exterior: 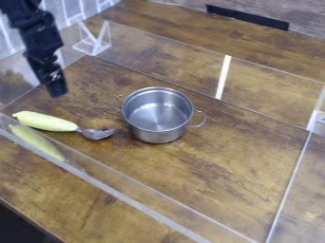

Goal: Move the green spoon to the left

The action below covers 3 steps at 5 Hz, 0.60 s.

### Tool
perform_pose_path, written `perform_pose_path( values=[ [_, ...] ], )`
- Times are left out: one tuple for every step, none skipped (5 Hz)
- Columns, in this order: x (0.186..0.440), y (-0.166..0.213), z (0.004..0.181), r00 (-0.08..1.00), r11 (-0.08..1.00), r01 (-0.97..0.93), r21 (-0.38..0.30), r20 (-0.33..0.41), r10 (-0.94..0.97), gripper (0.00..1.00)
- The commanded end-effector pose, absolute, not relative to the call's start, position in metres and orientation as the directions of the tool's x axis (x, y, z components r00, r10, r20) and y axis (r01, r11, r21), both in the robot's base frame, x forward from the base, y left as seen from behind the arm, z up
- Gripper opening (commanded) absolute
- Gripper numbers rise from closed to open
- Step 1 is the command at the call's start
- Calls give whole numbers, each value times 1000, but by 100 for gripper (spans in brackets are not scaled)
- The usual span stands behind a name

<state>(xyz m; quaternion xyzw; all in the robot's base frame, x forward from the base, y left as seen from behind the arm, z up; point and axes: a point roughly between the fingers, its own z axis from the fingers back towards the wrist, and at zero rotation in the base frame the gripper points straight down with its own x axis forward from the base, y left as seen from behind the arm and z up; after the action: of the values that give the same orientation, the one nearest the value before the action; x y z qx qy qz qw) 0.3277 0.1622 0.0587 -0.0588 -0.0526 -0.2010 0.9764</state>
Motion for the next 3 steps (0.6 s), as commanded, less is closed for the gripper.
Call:
perform_pose_path(
  values=[
    [358, 147, 116, 903, 918, 396, -2, 181, -389, 100],
    [374, 125, 123, 927, 945, 328, 7, 189, -323, 100],
    [385, 114, 120, 932, 952, 306, 19, 196, -303, 100]
  ],
)
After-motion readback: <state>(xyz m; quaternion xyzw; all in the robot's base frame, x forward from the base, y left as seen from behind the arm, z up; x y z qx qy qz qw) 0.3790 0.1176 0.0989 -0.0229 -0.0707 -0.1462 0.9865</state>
